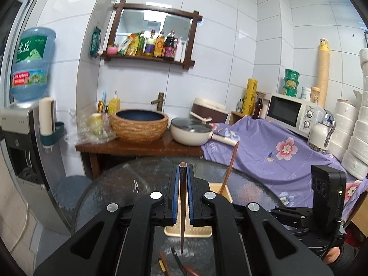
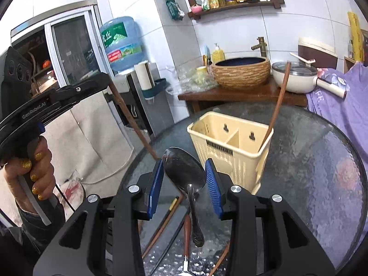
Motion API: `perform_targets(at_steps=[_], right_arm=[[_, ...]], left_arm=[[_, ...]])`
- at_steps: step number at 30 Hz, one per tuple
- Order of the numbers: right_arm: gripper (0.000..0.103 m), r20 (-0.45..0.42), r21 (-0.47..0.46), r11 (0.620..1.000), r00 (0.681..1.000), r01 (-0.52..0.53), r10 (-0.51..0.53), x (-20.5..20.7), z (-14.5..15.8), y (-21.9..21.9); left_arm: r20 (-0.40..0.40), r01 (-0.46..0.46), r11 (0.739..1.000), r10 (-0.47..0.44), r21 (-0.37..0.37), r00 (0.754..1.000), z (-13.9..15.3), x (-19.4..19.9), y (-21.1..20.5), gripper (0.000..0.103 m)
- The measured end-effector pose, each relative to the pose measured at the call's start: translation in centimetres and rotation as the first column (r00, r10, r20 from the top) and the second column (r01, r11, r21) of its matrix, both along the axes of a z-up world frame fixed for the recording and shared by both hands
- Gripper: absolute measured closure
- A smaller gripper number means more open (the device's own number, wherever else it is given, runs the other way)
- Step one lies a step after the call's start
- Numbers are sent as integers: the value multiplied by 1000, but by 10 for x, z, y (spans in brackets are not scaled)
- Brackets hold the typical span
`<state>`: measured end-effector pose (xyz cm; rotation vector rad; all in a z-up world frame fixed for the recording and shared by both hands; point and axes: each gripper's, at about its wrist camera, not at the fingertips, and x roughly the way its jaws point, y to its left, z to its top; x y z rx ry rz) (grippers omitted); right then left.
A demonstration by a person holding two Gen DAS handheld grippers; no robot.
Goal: Organize utensils
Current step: 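Lower the chopstick into the holder with the left tool while the right tool carries the metal spoon over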
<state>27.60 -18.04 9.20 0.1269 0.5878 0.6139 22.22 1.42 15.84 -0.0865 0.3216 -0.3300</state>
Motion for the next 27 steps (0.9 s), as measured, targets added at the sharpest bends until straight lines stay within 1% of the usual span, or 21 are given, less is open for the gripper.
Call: perform_targets(at_steps=[5,8,9,11,13,15,17,19,24,27], right_arm=[[65,39,52,998,999,24,-26,15,33,-5],[65,69,74,996,996,43,-48,28,56,-6],[65,80,79,996,995,51,-58,31,62,-7],[65,111,93,993,990,79,-89,42,76,-9],[65,136,106,989,983,106,-120,53,85,-10],[65,164,112,984,974,136,-154,61,89,-12],[65,190,104,981,965,164,-181,71,87,-12],[65,196,95,976,958,194,-210,80,77,-12],[65,209,51,971,948,233,-239,90,43,-11],[65,191,25,970,951,243,-243,92,23,-10]], left_arm=[[41,8,1000,-8,-4,999,37,7,-3,97],[63,12,1000,-10,-29,998,61,13,-3,97],[77,12,999,-9,-40,997,74,17,-3,97],[111,-12,999,16,-44,994,91,22,-7,97],[120,-15,998,22,-60,993,102,30,-11,97],[147,-47,997,56,-61,988,108,41,-18,97],[156,-56,996,66,-69,986,107,49,-24,97],[148,-71,995,81,-73,986,99,62,-29,97],[108,-110,990,119,-88,987,60,90,-36,97],[88,-118,989,126,-90,988,37,99,-36,97]])
